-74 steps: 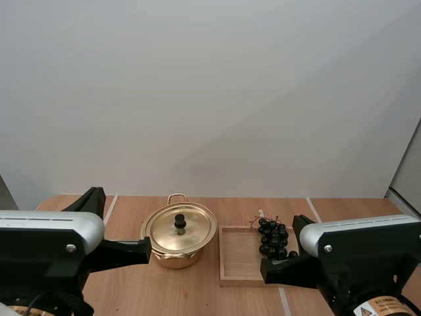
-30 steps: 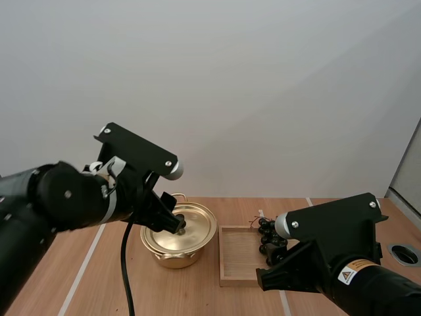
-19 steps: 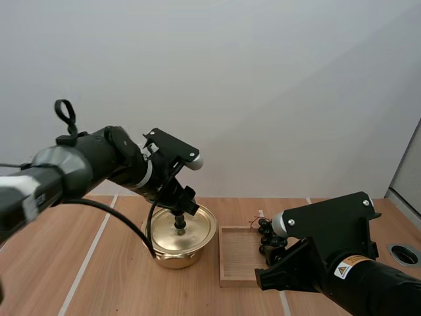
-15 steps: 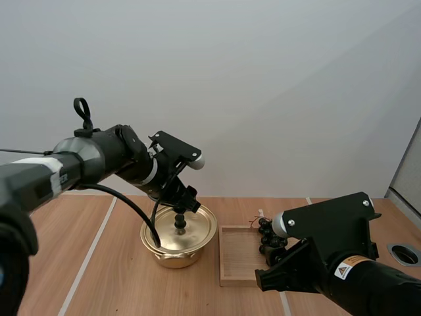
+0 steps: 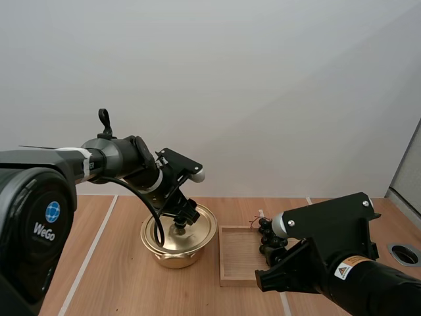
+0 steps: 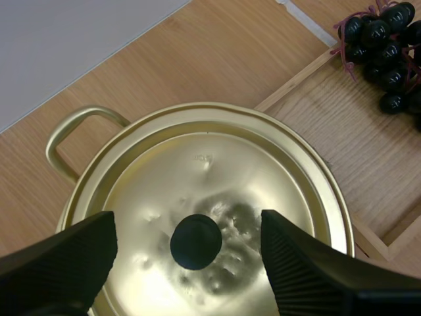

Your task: Open the lid, put the grape in the pot, and close it

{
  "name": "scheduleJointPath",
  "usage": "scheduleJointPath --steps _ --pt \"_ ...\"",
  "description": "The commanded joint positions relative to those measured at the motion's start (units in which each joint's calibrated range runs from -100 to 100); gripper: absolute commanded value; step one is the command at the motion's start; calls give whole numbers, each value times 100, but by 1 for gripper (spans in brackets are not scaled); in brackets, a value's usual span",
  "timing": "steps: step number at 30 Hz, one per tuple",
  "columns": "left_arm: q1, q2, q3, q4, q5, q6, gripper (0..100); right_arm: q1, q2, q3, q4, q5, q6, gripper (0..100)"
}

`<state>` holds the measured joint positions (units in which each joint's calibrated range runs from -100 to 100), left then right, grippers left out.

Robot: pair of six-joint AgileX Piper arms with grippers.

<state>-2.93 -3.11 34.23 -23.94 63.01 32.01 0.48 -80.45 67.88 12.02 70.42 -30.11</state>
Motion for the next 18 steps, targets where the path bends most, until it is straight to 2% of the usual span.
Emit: scheduleJointPath --steps 1,14,15,18 --pt "-22 41 -51 48 51 27 100 -23 -4 -42 -31 -47 -52 100" --pt "-22 255 -51 68 54 27 100 -23 -4 -42 -21 -47 -51 100" --pt "-22 255 -51 68 70 27 92 -23 -4 -42 -21 -23 -51 100" --pt "-22 255 -51 68 70 27 54 -23 -4 -42 -21 18 -51 100"
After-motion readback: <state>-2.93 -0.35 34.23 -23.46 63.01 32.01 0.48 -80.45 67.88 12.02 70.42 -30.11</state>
